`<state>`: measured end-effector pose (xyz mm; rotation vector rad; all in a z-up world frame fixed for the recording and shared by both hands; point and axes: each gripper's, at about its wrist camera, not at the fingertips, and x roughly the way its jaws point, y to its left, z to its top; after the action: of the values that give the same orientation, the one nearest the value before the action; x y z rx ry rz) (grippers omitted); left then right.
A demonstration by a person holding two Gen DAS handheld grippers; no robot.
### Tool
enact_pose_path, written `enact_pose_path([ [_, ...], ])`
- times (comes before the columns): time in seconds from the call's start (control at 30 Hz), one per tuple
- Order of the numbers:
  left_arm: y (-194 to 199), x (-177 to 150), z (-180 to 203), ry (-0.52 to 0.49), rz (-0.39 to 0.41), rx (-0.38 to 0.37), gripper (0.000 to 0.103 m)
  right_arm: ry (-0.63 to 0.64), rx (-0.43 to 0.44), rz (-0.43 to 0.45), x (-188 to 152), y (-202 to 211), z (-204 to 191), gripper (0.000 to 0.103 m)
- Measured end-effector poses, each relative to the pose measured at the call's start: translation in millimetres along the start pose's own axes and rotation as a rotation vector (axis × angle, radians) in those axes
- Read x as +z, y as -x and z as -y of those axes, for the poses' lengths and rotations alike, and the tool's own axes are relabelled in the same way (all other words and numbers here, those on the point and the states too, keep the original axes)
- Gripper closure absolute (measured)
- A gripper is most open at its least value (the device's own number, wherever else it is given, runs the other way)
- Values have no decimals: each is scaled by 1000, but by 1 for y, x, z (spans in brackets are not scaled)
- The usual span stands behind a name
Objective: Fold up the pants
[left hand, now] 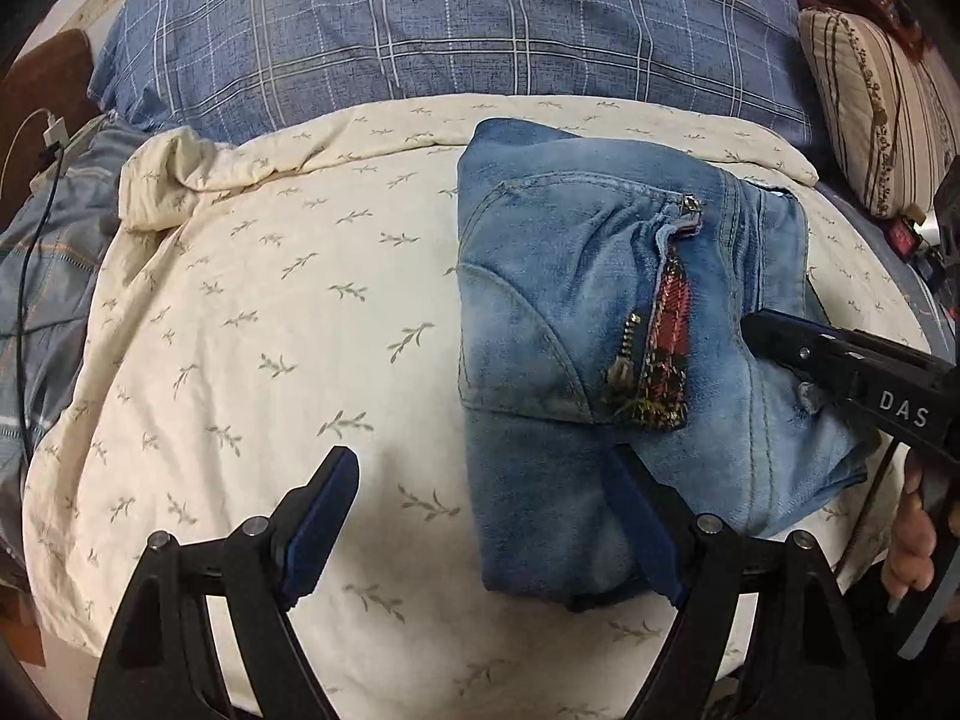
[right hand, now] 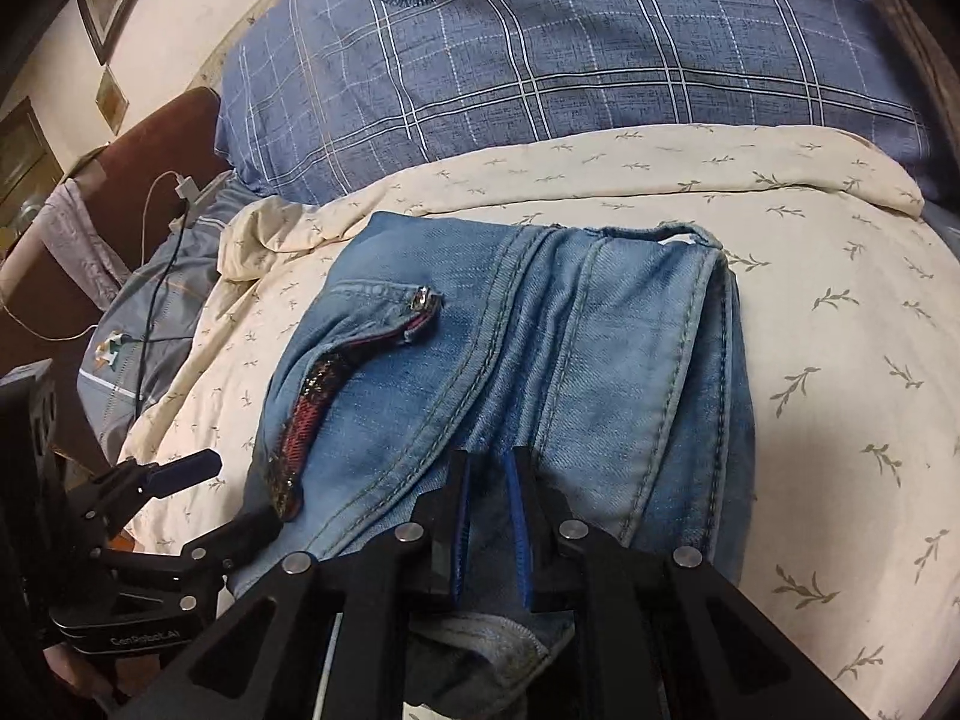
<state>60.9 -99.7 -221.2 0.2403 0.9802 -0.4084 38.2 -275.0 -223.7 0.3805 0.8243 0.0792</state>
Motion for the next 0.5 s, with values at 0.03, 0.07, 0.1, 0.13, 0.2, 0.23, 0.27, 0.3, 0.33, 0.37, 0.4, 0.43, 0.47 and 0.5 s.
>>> enact_pose_path([
  [0.03,3,-1,0,2,-7,2,18,-4,2,0,-1,1,0,88],
  [0.07,6,-1,1,0,-12,5,18,-14,7,-1,-2,2,1,88],
  [0.1,9,-1,1,-6,-17,9,18,-19,12,-3,-2,1,1,88],
  [0.13,12,0,1,-16,-22,11,18,-23,16,-4,-3,2,2,88],
  [0.2,19,2,1,-28,-20,12,18,-19,18,-4,-5,5,2,88],
  [0.23,23,3,0,-26,-14,13,18,-16,11,-1,-6,8,1,88],
  [0.27,28,6,-2,-20,4,14,18,-16,1,2,-6,11,0,88],
  [0.3,31,9,-4,-15,17,13,18,-15,-7,13,-6,16,0,88],
  [0.33,35,14,-7,-11,34,11,18,-13,-10,34,-6,21,-1,88],
  [0.37,37,18,-9,-11,40,13,18,-11,-13,59,-5,27,-2,88],
  [0.4,37,22,-10,-16,41,20,18,-10,-13,100,-4,34,-2,88],
  [0.43,37,28,-11,-22,41,30,18,-14,-7,129,-3,40,-1,88],
  [0.47,35,35,-11,-30,42,43,18,-19,2,160,-1,45,-1,88],
  [0.5,34,43,-12,-36,45,58,18,-24,5,190,1,49,-1,88],
])
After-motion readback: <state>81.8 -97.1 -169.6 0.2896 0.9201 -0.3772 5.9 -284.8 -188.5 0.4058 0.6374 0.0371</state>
